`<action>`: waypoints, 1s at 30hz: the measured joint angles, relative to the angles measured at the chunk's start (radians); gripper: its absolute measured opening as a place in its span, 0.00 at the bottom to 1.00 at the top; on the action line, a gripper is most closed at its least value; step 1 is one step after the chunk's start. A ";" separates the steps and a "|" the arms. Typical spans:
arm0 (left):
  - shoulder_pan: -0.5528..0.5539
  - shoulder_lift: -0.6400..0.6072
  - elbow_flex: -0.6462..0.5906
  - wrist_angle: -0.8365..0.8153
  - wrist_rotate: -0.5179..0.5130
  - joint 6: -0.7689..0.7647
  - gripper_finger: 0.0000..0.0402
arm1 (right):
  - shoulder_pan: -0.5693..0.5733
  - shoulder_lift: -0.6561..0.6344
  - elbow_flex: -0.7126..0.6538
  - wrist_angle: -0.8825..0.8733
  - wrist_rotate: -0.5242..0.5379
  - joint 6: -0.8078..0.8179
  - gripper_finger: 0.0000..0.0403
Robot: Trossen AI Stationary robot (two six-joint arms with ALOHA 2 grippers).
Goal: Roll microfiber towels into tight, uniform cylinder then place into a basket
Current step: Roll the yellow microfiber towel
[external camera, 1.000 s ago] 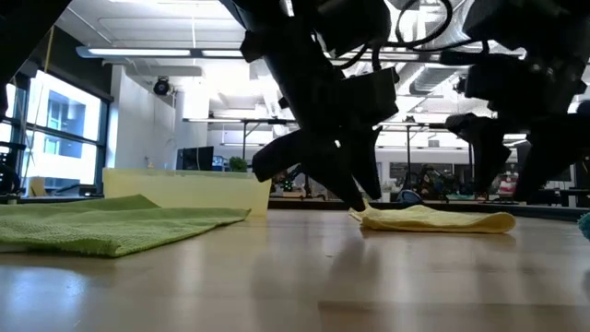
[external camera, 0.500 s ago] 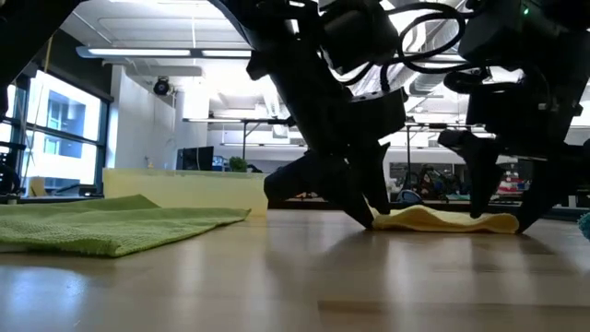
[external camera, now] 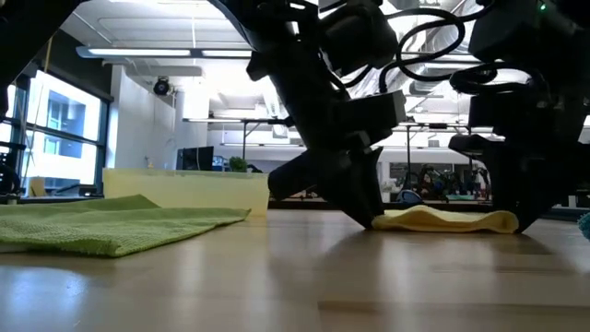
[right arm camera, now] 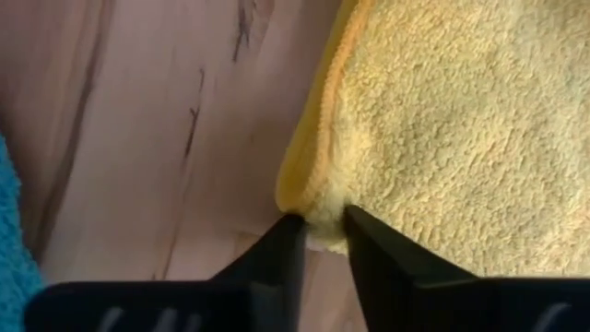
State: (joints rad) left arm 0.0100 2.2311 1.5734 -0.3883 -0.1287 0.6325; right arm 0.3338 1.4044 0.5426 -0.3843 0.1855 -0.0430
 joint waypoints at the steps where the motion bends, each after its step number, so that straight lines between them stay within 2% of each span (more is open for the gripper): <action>1: -0.002 0.000 0.000 -0.001 0.000 -0.017 0.25 | 0.005 0.000 0.000 0.000 0.001 0.016 0.13; 6: -0.017 0.000 0.000 -0.005 -0.003 -0.095 0.20 | 0.022 0.001 0.000 0.000 0.004 0.091 0.01; 14: -0.050 -0.019 -0.003 -0.039 -0.052 -0.261 0.19 | 0.020 -0.013 -0.002 0.000 -0.003 0.209 0.00; 20: -0.069 -0.076 -0.003 -0.075 -0.064 -0.366 0.19 | 0.019 -0.101 -0.005 -0.031 -0.011 0.329 0.00; 25: -0.088 -0.098 -0.002 -0.088 -0.149 -0.398 0.19 | 0.019 -0.134 -0.005 -0.048 -0.019 0.498 0.00; 30: -0.094 -0.105 -0.002 -0.082 -0.160 -0.461 0.19 | -0.004 -0.135 -0.003 -0.053 0.001 0.710 0.00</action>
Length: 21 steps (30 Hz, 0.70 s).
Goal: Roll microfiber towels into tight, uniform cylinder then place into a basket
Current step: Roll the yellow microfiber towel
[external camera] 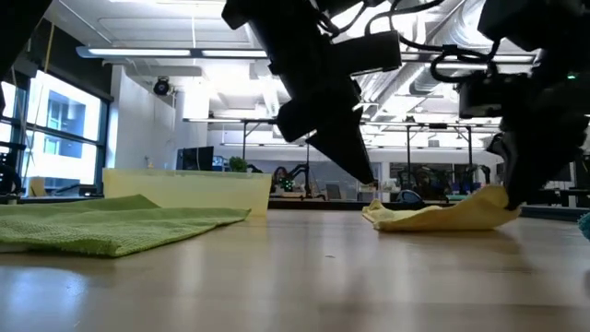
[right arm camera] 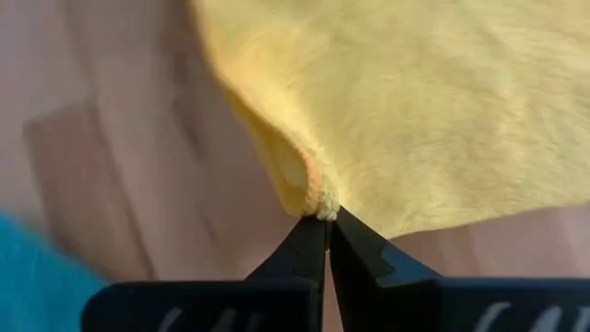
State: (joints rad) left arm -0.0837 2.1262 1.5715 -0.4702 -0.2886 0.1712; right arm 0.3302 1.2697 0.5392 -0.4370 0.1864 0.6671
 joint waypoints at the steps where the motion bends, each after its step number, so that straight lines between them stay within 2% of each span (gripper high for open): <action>1: -0.001 0.000 0.000 0.000 0.000 -0.017 0.19 | -0.004 0.000 0.000 0.000 0.009 0.027 0.00; 10: 0.000 0.000 0.000 0.026 0.000 -0.066 0.19 | -0.056 -0.001 0.001 -0.116 0.083 0.275 0.00; 21: 0.023 0.053 0.000 0.274 0.110 -0.003 0.19 | -0.056 -0.001 0.002 -0.149 0.100 0.324 0.00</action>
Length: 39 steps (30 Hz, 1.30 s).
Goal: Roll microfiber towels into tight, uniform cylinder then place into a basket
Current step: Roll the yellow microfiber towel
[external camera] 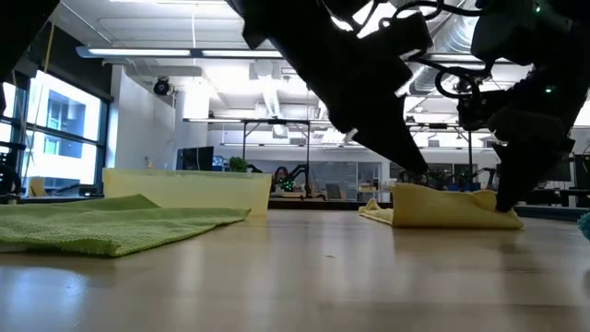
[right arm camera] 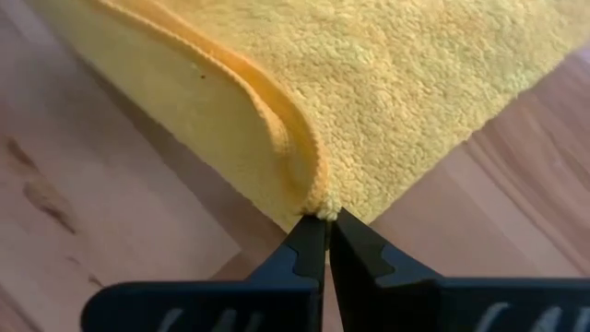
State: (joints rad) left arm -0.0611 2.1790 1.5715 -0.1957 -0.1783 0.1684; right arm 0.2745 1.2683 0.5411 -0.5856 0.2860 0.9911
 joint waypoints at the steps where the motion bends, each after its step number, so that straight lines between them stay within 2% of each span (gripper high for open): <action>1: 0.004 0.008 0.000 0.023 0.002 0.000 0.19 | 0.000 0.000 0.000 -0.009 0.000 0.013 0.00; 13: 0.093 0.099 0.001 0.181 0.002 -0.034 0.19 | 0.000 0.050 0.000 -0.017 0.003 0.025 0.00; 25: 0.129 0.137 0.000 0.182 0.011 -0.038 0.19 | 0.000 0.078 0.002 -0.021 0.000 -0.014 0.01; 28: 0.130 0.154 0.002 0.205 0.011 -0.039 0.19 | 0.000 0.072 0.001 -0.026 -0.005 -0.050 0.06; 33: 0.133 0.162 0.004 0.199 0.016 -0.054 0.19 | 0.000 0.052 0.037 -0.072 -0.024 -0.120 0.21; 39: 0.131 0.158 0.007 0.125 0.017 -0.198 0.19 | 0.006 0.024 0.161 -0.238 -0.060 -0.208 0.30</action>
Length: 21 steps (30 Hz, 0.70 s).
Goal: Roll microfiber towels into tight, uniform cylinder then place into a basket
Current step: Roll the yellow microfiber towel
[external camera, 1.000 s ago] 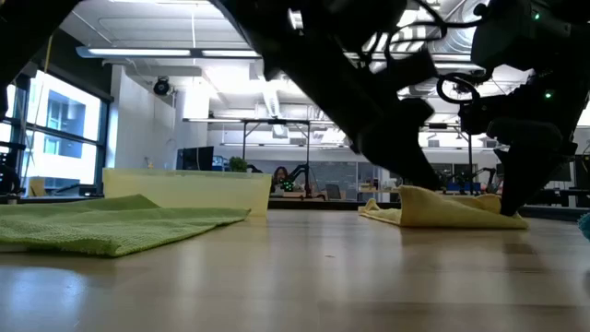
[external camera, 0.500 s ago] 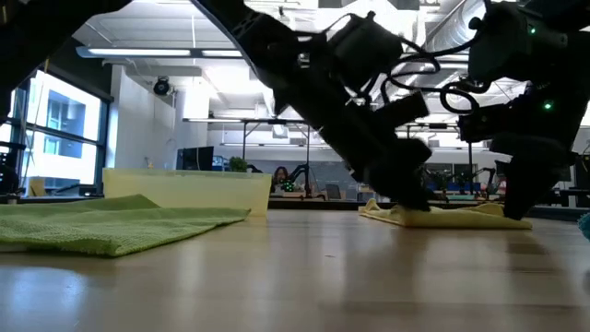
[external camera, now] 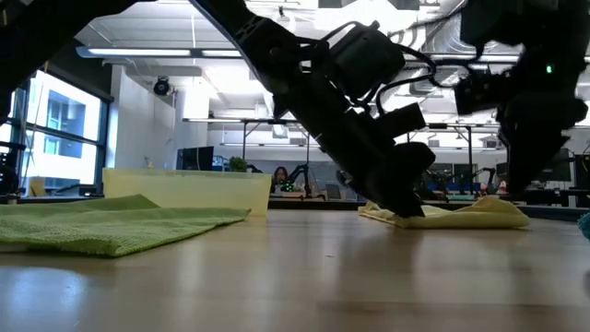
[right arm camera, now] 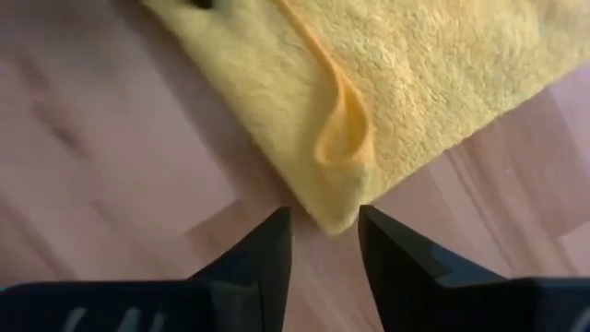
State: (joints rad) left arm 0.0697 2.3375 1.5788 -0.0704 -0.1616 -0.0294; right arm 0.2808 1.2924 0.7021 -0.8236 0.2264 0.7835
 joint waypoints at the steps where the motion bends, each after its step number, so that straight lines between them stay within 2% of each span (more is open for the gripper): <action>1: -0.002 -0.001 0.000 -0.014 -0.001 -0.028 0.19 | 0.004 -0.002 0.020 -0.022 0.000 -0.022 0.30; 4: -0.011 -0.002 0.000 -0.074 -0.011 -0.099 0.19 | 0.029 -0.007 0.060 -0.027 0.005 -0.130 0.30; 7: -0.022 -0.008 0.001 -0.127 -0.033 -0.179 0.19 | 0.060 -0.006 0.056 0.055 0.015 -0.269 0.30; 10: -0.038 -0.014 0.002 -0.191 -0.099 -0.250 0.19 | 0.077 -0.006 0.016 0.146 0.035 -0.371 0.29; 15: -0.065 -0.034 0.001 -0.306 -0.198 -0.369 0.19 | 0.061 -0.005 -0.040 0.194 0.107 -0.384 0.29; 18: -0.075 -0.052 -0.002 -0.367 -0.207 -0.418 0.19 | 0.041 -0.005 -0.045 0.207 0.114 -0.386 0.29; 21: -0.078 -0.068 -0.007 -0.375 -0.186 -0.427 0.19 | 0.026 -0.002 -0.045 0.260 0.114 -0.479 0.29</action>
State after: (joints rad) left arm -0.0087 2.2694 1.5721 -0.4453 -0.3475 -0.4563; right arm 0.3066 1.2903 0.6567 -0.5634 0.3402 0.3041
